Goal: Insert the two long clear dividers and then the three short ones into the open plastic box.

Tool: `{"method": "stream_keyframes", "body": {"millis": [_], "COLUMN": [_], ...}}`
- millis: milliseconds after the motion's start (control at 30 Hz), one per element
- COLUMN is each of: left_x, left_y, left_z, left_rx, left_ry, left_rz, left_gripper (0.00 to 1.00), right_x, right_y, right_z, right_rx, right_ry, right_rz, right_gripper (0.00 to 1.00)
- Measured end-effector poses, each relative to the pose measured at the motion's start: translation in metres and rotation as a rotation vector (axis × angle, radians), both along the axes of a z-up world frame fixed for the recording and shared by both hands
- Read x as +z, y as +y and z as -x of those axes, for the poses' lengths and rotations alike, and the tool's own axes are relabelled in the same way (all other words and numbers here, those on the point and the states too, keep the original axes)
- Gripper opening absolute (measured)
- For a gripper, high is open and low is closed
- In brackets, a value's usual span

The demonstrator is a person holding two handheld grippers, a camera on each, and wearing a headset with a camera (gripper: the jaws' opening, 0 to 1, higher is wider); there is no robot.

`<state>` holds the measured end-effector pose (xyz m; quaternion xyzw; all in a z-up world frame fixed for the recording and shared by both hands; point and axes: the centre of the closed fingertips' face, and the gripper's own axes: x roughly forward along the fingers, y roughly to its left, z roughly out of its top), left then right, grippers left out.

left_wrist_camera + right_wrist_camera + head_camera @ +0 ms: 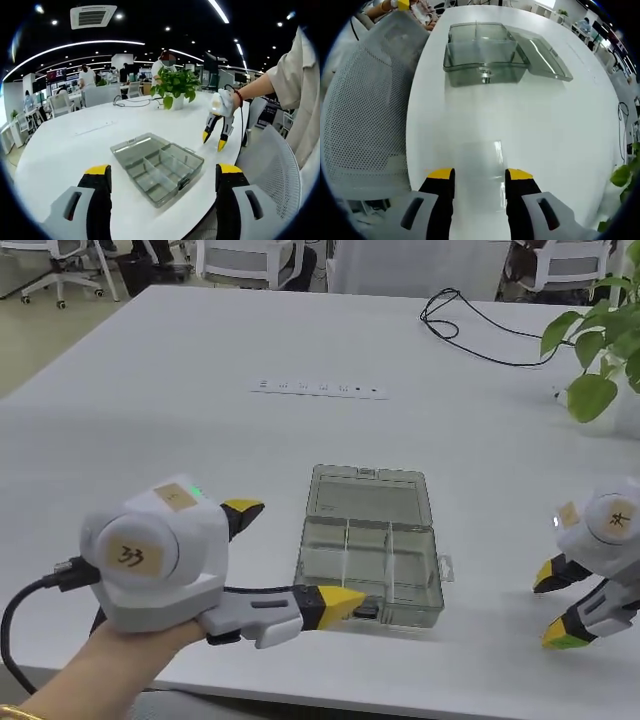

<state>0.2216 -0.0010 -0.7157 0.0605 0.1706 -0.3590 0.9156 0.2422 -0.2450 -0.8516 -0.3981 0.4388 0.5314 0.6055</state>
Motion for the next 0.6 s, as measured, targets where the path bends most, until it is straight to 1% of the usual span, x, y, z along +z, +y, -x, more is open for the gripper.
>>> {"method": "stream_keyframes", "body": {"millis": [167,400,433,500,567,600], "left_x": [-0.0003,0.0011,0.001,0.0005,0.0003,0.0002], "left_y": [0.001,0.0,-0.0001,-0.0003,-0.0004,-0.0003], "left_z": [-0.0011,-0.0028,-0.0028,-0.0024,-0.0018,-0.0015], "left_rx": [0.006,0.004,0.003,0.001,-0.002,-0.004], "left_ry": [0.004,0.001,0.002,0.005,0.005,0.005], "left_rz": [-0.004,-0.002,-0.002,-0.003,-0.007,-0.009], "left_gripper": [0.86,0.85,0.85,0.85,0.85,0.85], "right_x": [0.0014,0.0043,0.0045,0.0048,0.0048,0.0026], "right_y": [0.0024,0.0041,0.004,0.004,0.0038,0.0015], "right_z": [0.002,0.0019,0.0017,0.0014,0.001,-0.0028], "right_rx": [-0.003,0.004,0.003,-0.006,-0.015,-0.018], "right_ry": [0.011,0.001,0.0,0.0,0.0,0.002], "right_rz": [-0.002,0.004,0.004,0.0,-0.002,-0.005], "right_gripper": [0.41,0.36,0.34,0.34,0.33,0.33]}}
